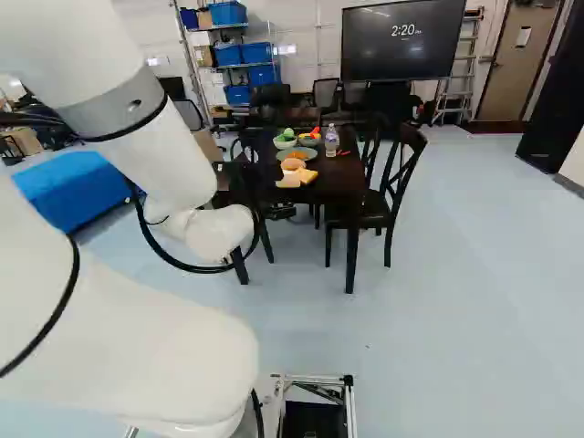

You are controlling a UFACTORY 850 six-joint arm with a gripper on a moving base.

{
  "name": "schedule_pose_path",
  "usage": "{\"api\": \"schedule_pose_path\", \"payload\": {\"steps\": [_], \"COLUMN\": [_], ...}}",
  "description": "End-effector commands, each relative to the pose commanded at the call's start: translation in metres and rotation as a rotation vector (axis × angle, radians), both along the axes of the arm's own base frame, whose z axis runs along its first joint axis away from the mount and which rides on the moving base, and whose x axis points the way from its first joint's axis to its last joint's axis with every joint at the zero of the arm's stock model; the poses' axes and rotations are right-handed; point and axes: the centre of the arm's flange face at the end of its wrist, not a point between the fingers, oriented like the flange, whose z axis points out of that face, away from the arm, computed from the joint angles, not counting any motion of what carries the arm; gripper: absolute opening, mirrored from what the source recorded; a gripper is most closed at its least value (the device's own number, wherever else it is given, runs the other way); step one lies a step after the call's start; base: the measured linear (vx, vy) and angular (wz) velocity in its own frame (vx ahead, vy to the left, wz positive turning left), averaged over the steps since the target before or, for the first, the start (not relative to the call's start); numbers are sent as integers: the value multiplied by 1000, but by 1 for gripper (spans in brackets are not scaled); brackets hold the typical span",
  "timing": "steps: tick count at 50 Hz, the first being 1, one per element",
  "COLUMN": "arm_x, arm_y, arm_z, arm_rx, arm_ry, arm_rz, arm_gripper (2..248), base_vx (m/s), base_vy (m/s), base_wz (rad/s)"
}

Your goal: Move the croissant to the empty plate

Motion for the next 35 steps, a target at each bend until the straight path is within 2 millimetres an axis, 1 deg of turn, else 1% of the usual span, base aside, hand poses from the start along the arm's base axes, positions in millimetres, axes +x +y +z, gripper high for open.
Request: {"api": "schedule_pose_path", "payload": {"steps": [18, 35], "arm_x": [-14, -21], "arm_y": [2, 2], "arm_z": [-8, -12], "arm_rx": [-31, -46], "arm_ry": [-36, -52], "arm_rz": [24, 35], "arm_gripper": [247, 247], "base_vx": [0, 0], "base_vy": [0, 0], "base_wz": [0, 0]}}
